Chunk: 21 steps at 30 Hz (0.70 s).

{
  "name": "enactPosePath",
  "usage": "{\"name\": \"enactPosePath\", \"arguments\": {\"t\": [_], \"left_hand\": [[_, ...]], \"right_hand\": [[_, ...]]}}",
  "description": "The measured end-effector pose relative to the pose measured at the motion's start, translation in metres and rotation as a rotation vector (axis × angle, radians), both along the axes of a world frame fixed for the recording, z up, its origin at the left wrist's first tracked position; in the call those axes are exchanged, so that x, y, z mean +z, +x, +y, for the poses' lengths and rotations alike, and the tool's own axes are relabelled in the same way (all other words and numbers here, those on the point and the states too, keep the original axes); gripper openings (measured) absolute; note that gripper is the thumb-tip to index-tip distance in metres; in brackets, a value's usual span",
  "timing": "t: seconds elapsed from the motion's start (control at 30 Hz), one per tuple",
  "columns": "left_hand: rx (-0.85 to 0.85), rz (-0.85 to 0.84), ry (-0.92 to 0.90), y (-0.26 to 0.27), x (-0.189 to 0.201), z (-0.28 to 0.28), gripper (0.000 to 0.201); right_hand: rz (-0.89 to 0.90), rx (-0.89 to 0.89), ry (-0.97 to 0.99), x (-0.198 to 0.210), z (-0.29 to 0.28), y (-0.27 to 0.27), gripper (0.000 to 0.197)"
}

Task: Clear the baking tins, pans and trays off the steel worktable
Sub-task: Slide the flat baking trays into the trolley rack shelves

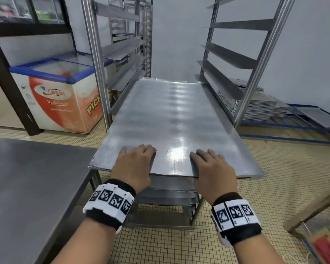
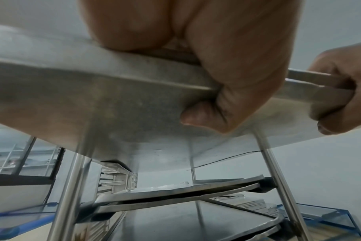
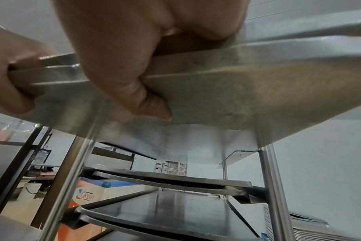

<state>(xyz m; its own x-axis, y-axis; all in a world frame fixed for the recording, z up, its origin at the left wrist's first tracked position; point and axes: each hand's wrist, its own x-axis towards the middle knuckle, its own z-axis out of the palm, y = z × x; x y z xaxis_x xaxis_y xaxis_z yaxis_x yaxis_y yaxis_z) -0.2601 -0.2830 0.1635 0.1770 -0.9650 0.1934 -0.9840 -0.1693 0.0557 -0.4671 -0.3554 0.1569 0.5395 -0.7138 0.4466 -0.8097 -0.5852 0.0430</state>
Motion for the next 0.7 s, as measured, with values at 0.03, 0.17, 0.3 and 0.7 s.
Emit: {"name": "enactPosePath", "arguments": {"t": [0.03, 0.17, 0.3, 0.7], "left_hand": [[0.003, 0.007, 0.002, 0.002, 0.001, -0.004, 0.070], [0.013, 0.032, -0.001, 0.009, 0.003, -0.025, 0.069], [0.020, 0.042, 0.005, 0.020, 0.004, -0.050, 0.074], [0.048, 0.088, 0.003, 0.062, 0.008, -0.135, 0.072]], "right_hand": [[0.000, -0.004, -0.006, 0.001, -0.004, 0.002, 0.043], [-0.005, -0.016, 0.011, 0.000, -0.026, 0.012, 0.042], [-0.010, -0.010, 0.032, -0.002, -0.055, 0.023, 0.042], [0.033, -0.036, 0.069, 0.004, -0.137, 0.066, 0.031]]}}
